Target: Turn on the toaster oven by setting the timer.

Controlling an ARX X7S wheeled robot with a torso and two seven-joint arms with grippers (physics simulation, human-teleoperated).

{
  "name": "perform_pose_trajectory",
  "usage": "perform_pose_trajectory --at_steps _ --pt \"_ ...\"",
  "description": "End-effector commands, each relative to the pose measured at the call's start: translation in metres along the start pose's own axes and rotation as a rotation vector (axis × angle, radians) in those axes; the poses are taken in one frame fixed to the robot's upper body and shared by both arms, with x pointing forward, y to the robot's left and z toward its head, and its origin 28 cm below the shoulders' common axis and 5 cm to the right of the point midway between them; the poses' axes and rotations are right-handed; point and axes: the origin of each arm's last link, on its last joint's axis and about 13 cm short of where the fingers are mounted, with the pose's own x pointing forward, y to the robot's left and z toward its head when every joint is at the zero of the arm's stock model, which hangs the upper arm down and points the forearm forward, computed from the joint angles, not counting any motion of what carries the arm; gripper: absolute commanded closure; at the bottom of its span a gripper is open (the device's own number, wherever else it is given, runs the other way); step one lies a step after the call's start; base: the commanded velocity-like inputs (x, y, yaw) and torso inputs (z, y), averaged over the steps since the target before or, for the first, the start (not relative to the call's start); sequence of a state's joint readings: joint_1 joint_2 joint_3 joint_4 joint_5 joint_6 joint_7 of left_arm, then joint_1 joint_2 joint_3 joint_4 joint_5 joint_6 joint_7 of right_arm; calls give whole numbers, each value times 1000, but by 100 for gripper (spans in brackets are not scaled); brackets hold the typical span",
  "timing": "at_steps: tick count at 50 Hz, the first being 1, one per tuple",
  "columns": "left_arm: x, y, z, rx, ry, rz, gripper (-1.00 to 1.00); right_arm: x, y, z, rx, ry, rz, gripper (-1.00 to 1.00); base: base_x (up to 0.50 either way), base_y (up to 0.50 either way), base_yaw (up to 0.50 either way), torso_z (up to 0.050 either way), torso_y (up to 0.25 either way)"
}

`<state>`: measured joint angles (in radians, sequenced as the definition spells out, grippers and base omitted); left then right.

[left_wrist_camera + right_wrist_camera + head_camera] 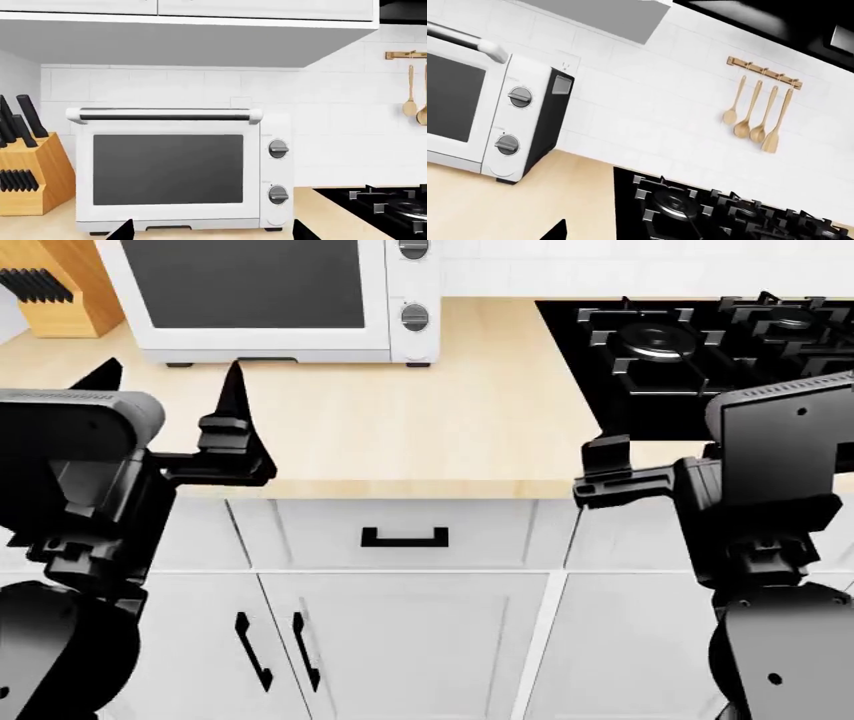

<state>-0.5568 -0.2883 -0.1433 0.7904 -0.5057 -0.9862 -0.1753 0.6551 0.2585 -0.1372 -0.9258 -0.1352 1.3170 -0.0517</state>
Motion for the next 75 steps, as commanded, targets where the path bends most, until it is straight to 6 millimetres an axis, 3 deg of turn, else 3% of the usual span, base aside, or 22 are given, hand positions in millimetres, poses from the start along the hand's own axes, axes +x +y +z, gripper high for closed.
perform_pose_trajectory --at_steps 1,42,53,75 --pt "10 5 11 17 121 -40 -100 5 -11 17 20 78 24 -100 0 0 0 0 0" --pt "15 4 16 0 100 -44 -100 7 -13 19 45 75 34 -100 3 6 0 0 0" --pt "12 5 16 -13 102 -39 -100 9 -12 18 48 75 35 -100 412 405 0 0 0" --pt "13 5 15 -23 107 -42 -100 8 -11 18 57 81 39 -100 500 11 0 0 0"
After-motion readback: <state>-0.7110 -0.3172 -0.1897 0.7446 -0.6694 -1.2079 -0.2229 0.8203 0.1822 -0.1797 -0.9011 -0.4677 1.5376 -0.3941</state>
